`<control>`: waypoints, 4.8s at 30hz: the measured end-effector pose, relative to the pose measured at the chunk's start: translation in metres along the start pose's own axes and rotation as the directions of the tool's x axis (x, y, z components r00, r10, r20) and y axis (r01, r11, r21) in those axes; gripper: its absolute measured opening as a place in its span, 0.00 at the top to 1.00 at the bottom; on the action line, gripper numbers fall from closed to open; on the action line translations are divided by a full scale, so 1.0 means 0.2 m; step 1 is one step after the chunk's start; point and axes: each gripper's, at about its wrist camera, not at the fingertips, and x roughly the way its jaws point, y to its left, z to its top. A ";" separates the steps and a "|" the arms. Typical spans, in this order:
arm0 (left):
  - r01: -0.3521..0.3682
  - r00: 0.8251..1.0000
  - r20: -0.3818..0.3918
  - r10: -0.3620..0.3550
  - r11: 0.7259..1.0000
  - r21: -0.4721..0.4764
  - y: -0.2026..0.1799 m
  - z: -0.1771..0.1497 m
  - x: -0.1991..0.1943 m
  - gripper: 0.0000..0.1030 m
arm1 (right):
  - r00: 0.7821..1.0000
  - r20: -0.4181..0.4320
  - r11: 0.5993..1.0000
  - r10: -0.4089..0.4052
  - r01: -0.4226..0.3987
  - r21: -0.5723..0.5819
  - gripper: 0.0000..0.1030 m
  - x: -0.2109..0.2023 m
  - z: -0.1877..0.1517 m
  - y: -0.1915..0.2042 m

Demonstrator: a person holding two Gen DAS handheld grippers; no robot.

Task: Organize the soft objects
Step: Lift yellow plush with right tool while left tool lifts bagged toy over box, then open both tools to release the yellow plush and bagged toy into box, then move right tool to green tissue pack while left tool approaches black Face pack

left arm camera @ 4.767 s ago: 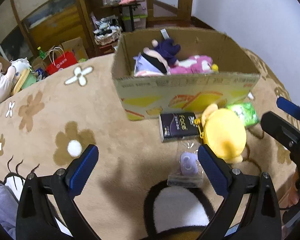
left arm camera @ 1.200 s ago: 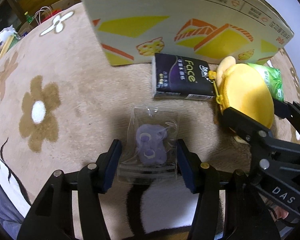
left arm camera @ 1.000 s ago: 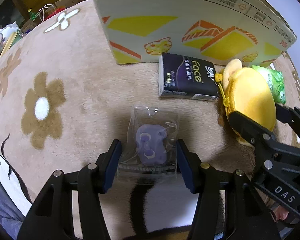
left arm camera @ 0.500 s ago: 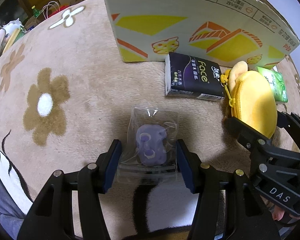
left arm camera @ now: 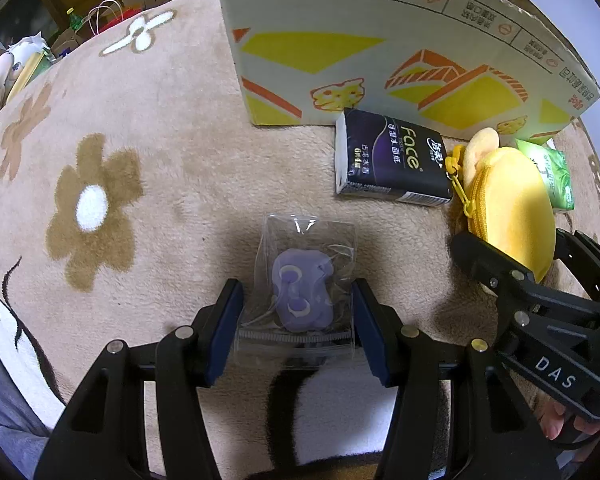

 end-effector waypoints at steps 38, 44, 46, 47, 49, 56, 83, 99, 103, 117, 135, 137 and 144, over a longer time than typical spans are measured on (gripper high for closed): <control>-0.031 0.900 0.436 0.022 0.999 0.014 -0.04 -0.08 -0.60 0.48 | 0.913 0.406 0.999 -0.037 0.028 0.028 0.36 -0.59 -0.08 -0.04; -0.035 0.864 0.504 0.023 0.999 0.015 -0.02 -0.07 -0.69 0.47 | 0.881 0.471 0.999 -0.044 0.044 0.012 0.36 -0.65 -0.07 0.00; -0.033 0.852 0.523 0.017 0.999 0.021 -0.02 -0.06 -0.71 0.47 | 0.869 0.493 0.998 -0.049 0.056 0.001 0.36 -0.67 -0.06 0.01; -0.033 0.847 0.531 0.016 0.999 0.023 -0.03 -0.05 -0.72 0.47 | 0.863 0.503 0.998 -0.051 0.061 -0.004 0.36 -0.68 -0.06 0.01; -0.041 0.833 0.553 0.017 0.999 0.031 -0.03 -0.03 -0.75 0.47 | 0.849 0.526 0.997 -0.055 0.077 -0.020 0.36 -0.70 -0.05 0.02; -0.062 0.800 0.600 0.024 0.997 0.042 -0.05 0.06 -0.78 0.47 | 0.809 0.586 0.993 -0.053 0.107 -0.058 0.36 -0.71 0.05 0.02; -0.087 0.773 0.635 -0.013 0.988 0.127 -0.17 0.54 -0.69 0.47 | 0.806 0.592 0.993 0.018 0.057 -0.108 0.35 -0.57 0.45 -0.08; -0.049 0.840 0.543 -0.028 0.991 0.128 -0.14 0.62 -0.41 0.47 | 0.858 0.513 0.999 0.010 0.014 -0.044 0.33 -0.36 0.49 -0.22; -0.042 0.839 0.543 -0.029 0.992 0.118 -0.12 0.62 -0.41 0.47 | 0.860 0.511 0.998 0.006 0.025 -0.053 0.31 -0.34 0.49 -0.21; -0.048 0.823 0.568 -0.002 0.996 0.073 -0.08 0.60 -0.48 0.34 | 0.851 0.525 0.998 0.016 0.016 -0.057 0.17 -0.39 0.46 -0.21; -0.051 0.814 0.580 0.002 0.996 0.068 -0.07 0.41 -0.64 0.20 | 0.829 0.559 0.999 -0.025 0.039 -0.014 0.00 -0.59 0.33 -0.20; -0.052 0.816 0.578 0.003 0.996 0.068 -0.07 0.37 -0.66 0.20 | 0.827 0.561 0.999 -0.029 0.045 -0.016 0.00 -0.61 0.31 -0.20; -0.060 0.809 0.588 0.006 0.995 0.073 -0.09 0.26 -0.74 0.08 | 0.818 0.574 0.998 -0.040 0.057 -0.012 0.00 -0.70 0.23 -0.17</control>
